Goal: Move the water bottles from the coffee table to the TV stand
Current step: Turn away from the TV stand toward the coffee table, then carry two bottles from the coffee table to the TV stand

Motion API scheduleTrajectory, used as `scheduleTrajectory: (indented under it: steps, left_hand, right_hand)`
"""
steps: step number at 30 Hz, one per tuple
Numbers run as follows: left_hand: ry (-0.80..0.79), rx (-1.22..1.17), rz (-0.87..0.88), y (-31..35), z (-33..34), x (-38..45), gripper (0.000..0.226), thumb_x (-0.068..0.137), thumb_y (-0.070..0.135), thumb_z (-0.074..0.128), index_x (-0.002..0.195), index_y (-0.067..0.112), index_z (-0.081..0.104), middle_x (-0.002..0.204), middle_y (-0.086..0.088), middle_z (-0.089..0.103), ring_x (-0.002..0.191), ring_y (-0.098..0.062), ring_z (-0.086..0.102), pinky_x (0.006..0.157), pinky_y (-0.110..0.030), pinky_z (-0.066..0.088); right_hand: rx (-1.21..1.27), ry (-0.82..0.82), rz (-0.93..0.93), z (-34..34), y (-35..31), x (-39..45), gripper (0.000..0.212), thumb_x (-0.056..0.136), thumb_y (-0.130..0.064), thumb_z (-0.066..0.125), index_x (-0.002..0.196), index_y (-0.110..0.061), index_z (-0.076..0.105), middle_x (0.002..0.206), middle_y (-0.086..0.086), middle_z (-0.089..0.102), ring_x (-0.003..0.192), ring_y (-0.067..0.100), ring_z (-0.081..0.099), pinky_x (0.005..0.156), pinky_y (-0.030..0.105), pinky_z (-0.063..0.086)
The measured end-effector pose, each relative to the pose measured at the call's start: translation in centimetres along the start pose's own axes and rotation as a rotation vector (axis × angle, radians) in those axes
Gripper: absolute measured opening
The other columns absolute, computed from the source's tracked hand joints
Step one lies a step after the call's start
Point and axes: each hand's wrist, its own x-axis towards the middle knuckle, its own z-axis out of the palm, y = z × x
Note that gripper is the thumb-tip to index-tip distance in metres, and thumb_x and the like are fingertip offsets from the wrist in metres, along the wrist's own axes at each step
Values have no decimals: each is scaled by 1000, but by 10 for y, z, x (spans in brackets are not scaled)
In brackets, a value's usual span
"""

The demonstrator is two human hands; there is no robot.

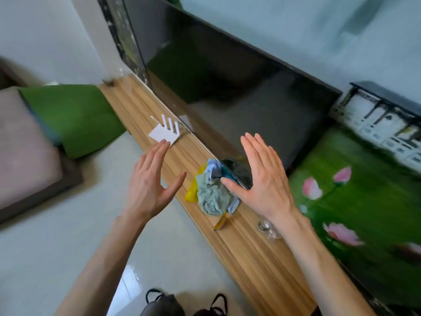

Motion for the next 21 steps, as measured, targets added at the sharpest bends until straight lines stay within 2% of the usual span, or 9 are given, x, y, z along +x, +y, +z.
scheduleTrajectory:
  steps: [4, 7, 10, 14, 17, 21]
  left_hand:
    - [151, 110, -136, -52, -72, -15, 74, 97, 61, 53, 155, 19, 39, 161, 0, 45, 149, -22, 41, 123, -37, 34]
    - [251, 194, -231, -92, -129, -32, 72, 97, 56, 56, 154, 16, 42, 159, -3, 47, 148, -25, 43, 122, -44, 36]
    - [318, 276, -327, -136, -189, -58, 72, 96, 54, 58, 153, 13, 43, 158, -5, 49, 148, -26, 42, 122, -43, 35]
    - [381, 373, -434, -195, -262, -104, 73, 96, 51, 61, 153, 10, 43, 159, -7, 47, 152, -27, 37, 125, -41, 31]
    - [399, 442, -533, -234, -308, -143, 76, 96, 57, 58, 155, 13, 41, 163, -6, 42, 155, -26, 33, 127, -41, 28]
    - [437, 526, -633, -277, -363, -193, 77, 96, 61, 55, 157, 15, 39, 165, -6, 40, 155, -26, 32, 125, -48, 32]
  right_hand:
    - [52, -56, -182, 31, -76, 56, 97, 90, -78, 47, 161, -19, 20, 170, -2, 22, 158, 14, 14, 127, 46, 21]
    - [121, -75, -297, 57, -144, 92, 95, 90, -76, 49, 161, -17, 25, 168, -1, 26, 158, 16, 17, 128, 44, 20]
    - [169, -89, -405, 86, -219, 124, 93, 90, -74, 52, 159, -16, 30, 167, 1, 29, 157, 18, 21, 127, 45, 21]
    - [273, -106, -526, 124, -321, 153, 91, 89, -70, 56, 158, -14, 34, 166, 2, 32, 156, 19, 23, 126, 44, 22]
    - [322, -114, -606, 153, -398, 165, 90, 89, -70, 56, 158, -16, 33, 166, 0, 32, 157, 17, 21, 126, 44, 21]
    - [386, -146, -720, 190, -493, 172, 91, 89, -73, 52, 158, -17, 32, 166, -2, 31, 158, 15, 19, 127, 45, 21]
